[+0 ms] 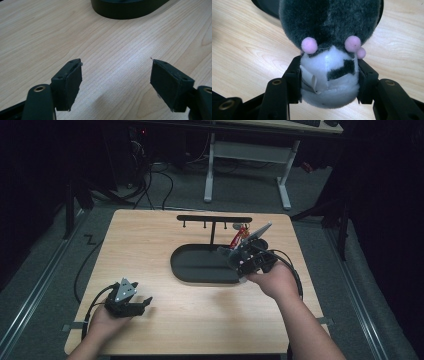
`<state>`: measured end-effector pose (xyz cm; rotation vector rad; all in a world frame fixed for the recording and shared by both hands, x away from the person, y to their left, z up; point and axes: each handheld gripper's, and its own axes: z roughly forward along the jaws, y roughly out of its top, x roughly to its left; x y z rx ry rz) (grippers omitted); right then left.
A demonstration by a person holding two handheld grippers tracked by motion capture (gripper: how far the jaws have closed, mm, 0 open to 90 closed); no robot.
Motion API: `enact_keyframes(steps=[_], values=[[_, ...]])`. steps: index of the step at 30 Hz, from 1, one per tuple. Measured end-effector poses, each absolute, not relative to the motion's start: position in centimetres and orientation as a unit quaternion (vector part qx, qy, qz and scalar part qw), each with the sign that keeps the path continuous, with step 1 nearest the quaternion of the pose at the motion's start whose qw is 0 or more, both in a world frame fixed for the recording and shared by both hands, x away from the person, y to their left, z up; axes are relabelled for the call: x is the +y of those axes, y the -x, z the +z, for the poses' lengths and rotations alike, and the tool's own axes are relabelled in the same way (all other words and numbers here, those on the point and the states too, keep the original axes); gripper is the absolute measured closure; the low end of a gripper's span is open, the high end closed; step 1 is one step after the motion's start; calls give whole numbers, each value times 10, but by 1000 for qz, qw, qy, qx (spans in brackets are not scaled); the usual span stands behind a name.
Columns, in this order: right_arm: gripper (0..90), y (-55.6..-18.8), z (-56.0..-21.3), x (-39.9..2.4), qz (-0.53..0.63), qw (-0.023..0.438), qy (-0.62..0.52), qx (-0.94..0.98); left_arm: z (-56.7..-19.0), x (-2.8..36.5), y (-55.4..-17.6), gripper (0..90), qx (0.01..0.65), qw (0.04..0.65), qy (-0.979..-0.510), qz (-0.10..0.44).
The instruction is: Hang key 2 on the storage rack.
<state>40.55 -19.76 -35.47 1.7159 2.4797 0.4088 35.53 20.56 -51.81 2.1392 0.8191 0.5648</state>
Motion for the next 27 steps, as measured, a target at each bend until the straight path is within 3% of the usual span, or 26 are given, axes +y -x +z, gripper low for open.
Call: enact_keyframes(steps=[27], values=[[498, -439, -321, -178, 142, 69, -556, 816, -518, 206, -354, 260, 317, 378, -841, 223]])
